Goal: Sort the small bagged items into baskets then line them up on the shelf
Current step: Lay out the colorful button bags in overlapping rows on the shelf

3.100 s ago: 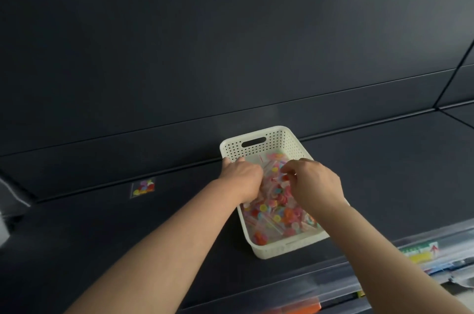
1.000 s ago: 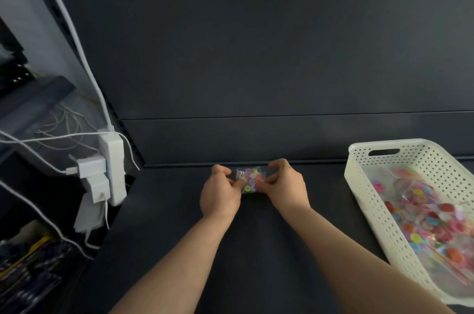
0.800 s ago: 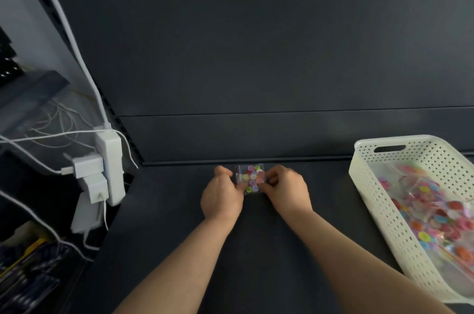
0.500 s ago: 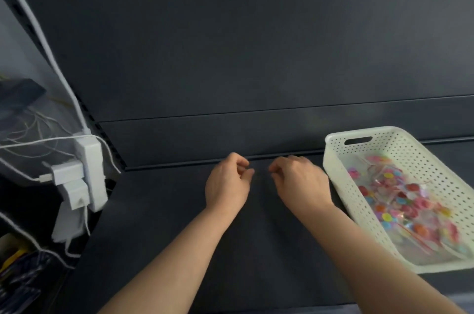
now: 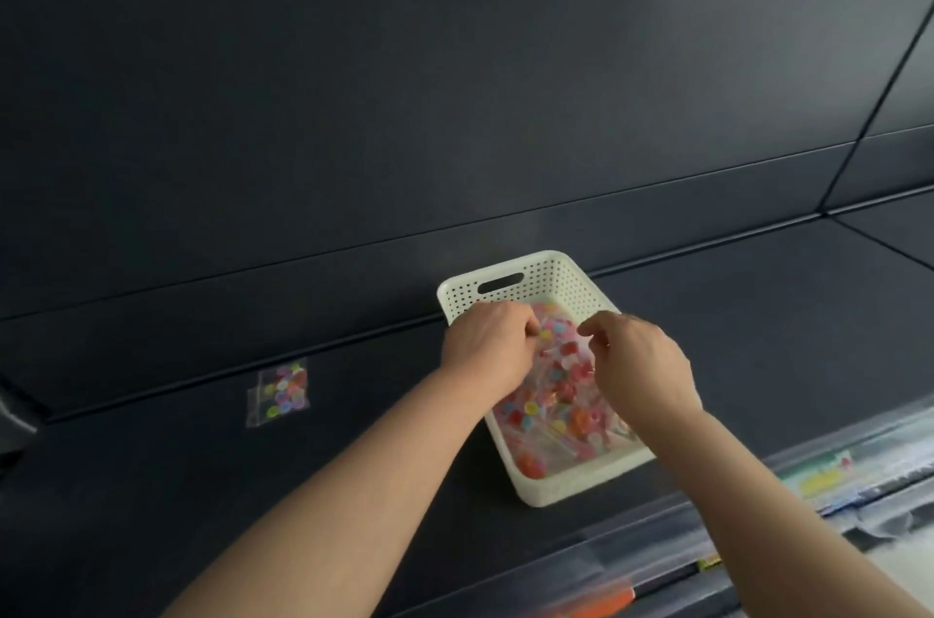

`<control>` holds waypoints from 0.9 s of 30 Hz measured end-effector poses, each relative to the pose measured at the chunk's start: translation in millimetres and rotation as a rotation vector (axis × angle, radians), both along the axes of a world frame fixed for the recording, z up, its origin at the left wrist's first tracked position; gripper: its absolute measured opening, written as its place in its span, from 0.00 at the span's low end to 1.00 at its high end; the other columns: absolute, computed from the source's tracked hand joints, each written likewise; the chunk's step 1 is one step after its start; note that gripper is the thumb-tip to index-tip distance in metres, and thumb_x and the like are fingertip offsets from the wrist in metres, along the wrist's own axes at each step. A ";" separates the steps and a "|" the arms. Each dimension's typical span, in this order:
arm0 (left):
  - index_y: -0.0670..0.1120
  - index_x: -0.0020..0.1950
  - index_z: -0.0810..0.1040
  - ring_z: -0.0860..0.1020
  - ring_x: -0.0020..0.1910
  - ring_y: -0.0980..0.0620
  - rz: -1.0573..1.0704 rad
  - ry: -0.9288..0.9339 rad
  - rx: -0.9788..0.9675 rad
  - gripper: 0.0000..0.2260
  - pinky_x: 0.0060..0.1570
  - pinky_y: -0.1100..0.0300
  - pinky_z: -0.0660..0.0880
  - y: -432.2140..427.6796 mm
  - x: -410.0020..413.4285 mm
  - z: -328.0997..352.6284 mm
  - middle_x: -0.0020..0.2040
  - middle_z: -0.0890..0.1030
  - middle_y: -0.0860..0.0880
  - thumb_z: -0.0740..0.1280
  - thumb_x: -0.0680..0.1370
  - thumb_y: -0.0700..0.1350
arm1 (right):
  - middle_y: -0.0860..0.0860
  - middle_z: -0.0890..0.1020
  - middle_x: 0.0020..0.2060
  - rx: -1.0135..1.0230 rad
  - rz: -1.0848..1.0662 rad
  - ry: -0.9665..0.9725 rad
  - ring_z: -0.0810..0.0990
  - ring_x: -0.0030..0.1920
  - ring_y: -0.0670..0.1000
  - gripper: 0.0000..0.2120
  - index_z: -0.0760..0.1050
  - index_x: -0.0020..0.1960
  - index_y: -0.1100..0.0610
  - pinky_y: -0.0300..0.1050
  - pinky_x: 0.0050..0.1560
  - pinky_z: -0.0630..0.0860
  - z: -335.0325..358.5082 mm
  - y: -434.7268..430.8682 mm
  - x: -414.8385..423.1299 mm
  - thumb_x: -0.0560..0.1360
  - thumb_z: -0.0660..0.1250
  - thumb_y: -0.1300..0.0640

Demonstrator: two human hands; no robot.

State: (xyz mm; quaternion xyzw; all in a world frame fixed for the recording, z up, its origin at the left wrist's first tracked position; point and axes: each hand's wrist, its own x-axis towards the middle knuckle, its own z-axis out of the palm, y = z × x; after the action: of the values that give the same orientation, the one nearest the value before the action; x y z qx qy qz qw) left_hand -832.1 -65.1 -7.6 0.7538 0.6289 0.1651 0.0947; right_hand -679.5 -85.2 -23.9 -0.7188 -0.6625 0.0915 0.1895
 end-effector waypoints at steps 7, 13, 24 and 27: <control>0.51 0.60 0.79 0.74 0.60 0.47 0.016 0.226 -0.162 0.13 0.52 0.54 0.74 19.7 41.7 -10.7 0.57 0.79 0.50 0.67 0.78 0.53 | 0.47 0.79 0.52 0.024 0.034 0.048 0.78 0.50 0.51 0.17 0.75 0.60 0.48 0.45 0.43 0.76 -2.4 5.8 15.6 0.77 0.57 0.62; 0.52 0.46 0.75 0.79 0.44 0.52 0.138 -0.291 -0.104 0.05 0.44 0.54 0.77 8.9 12.0 7.6 0.44 0.80 0.54 0.70 0.77 0.48 | 0.48 0.75 0.63 -0.056 0.154 0.240 0.75 0.61 0.49 0.23 0.65 0.71 0.52 0.46 0.57 0.75 6.5 11.8 9.0 0.77 0.63 0.58; 0.46 0.59 0.79 0.80 0.49 0.54 0.253 -1.009 -0.279 0.09 0.44 0.62 0.73 -32.0 -70.8 20.7 0.52 0.83 0.48 0.68 0.78 0.43 | 0.48 0.84 0.40 -0.155 0.324 0.622 0.82 0.41 0.47 0.12 0.74 0.56 0.51 0.47 0.45 0.81 19.7 9.6 -72.6 0.74 0.70 0.56; 0.47 0.50 0.82 0.78 0.42 0.55 0.363 -0.997 -0.200 0.04 0.41 0.62 0.74 -40.3 -92.1 15.7 0.46 0.83 0.50 0.68 0.78 0.41 | 0.49 0.84 0.36 -0.185 0.353 0.723 0.83 0.40 0.47 0.06 0.76 0.48 0.53 0.49 0.46 0.81 16.7 5.2 -94.4 0.74 0.70 0.53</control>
State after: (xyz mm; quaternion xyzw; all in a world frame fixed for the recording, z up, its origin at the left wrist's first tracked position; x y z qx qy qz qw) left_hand -924.3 -105.4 8.1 0.4506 0.6404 0.4561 0.4229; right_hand -773.9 -80.0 -7.3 -0.5298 -0.6553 0.4285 0.3261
